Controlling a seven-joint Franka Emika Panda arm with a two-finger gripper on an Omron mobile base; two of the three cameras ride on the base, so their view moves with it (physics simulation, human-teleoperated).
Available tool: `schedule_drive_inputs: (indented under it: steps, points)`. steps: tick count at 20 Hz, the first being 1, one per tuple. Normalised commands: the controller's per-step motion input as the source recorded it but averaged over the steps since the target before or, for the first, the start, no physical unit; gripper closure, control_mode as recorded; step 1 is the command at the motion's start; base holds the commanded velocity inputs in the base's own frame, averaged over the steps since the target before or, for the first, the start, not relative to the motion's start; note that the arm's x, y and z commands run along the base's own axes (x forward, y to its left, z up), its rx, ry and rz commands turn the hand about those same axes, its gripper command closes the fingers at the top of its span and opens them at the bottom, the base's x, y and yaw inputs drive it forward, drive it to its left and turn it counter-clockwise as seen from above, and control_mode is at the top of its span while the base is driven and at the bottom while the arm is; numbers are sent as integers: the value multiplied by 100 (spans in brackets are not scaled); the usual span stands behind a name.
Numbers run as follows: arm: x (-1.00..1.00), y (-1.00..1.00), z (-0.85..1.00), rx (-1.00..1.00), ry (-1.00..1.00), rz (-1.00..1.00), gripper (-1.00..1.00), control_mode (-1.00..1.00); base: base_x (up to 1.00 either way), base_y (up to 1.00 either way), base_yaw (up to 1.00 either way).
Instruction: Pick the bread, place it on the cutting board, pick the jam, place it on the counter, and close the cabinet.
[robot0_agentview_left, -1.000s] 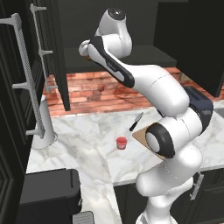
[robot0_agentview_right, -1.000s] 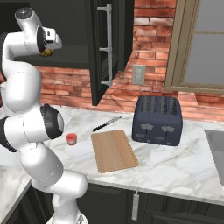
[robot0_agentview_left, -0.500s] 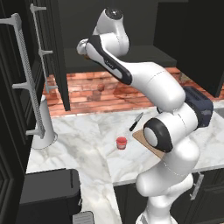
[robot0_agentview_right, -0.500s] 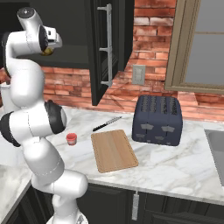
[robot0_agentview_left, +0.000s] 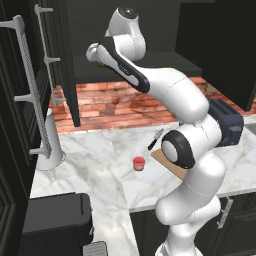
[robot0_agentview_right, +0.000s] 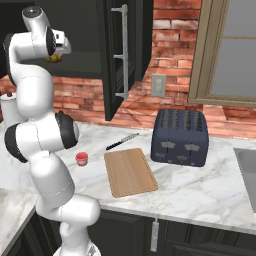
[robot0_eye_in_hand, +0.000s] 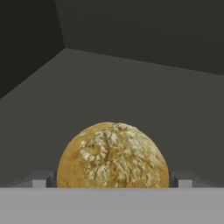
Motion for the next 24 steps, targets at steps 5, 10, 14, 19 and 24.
schedule_drive_inputs:
  steps: [5, 10, 14, 19, 24]
  points:
    - [0, 9, -20, 0, 10, 3, 100, -100, 0, 0, 0]
    - [0, 5, -6, 0, 4, 3, 100, -100, 0, 0, 0]
    - [-8, 0, 0, -3, -2, 0, 100, -100, 0, 0, 0]
    - [-29, 0, 0, -1, -7, 0, 100, -100, 0, 0, 0]
    - [-56, 0, 0, 0, -5, 0, 100, -100, 0, 0, 0]
